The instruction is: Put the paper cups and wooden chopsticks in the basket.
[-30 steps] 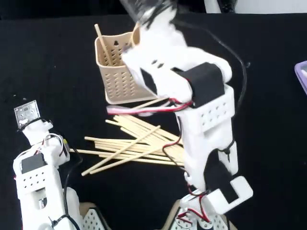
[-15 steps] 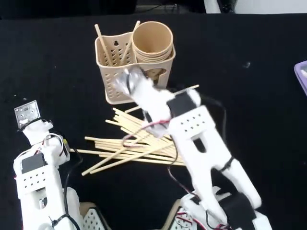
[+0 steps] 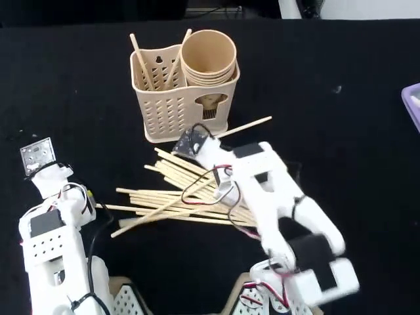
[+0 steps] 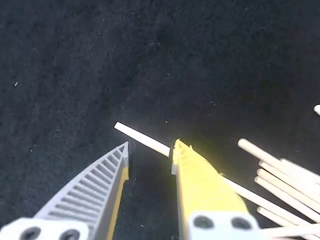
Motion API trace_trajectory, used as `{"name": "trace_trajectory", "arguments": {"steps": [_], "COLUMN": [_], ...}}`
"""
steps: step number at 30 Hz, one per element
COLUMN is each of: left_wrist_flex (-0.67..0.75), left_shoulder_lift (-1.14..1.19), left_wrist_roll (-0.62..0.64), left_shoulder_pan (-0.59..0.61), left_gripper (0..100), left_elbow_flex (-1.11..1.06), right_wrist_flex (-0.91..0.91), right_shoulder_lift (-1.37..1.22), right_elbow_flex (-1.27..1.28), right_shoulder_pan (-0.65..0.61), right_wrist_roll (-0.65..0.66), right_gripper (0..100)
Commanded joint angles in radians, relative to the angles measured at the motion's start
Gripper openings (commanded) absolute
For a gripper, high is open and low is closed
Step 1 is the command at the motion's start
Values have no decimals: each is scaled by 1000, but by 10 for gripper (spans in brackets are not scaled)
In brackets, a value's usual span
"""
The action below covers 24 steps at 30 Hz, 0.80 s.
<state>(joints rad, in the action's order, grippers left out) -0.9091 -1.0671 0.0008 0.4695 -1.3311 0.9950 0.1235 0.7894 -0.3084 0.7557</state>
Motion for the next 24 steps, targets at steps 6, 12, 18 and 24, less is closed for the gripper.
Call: {"name": "trace_trajectory", "arguments": {"steps": [6, 12, 18, 24], "left_wrist_flex": [17, 17, 17, 17], "left_shoulder_lift": [-8, -6, -6, -6], "left_wrist_roll": [5, 5, 5, 5], "left_shoulder_pan": [1, 1, 1, 1], "left_gripper": [145, 145, 145, 145], "left_elbow_flex": [2, 2, 2, 2], "right_wrist_flex": [86, 195, 216, 61], "right_shoulder_lift": [59, 286, 372, 234], "right_elbow_flex": [-62, -61, -21, 56], "right_shoulder_pan": [18, 84, 129, 232], "right_wrist_roll": [15, 72, 138, 190], "right_gripper": [11, 11, 11, 11]}}
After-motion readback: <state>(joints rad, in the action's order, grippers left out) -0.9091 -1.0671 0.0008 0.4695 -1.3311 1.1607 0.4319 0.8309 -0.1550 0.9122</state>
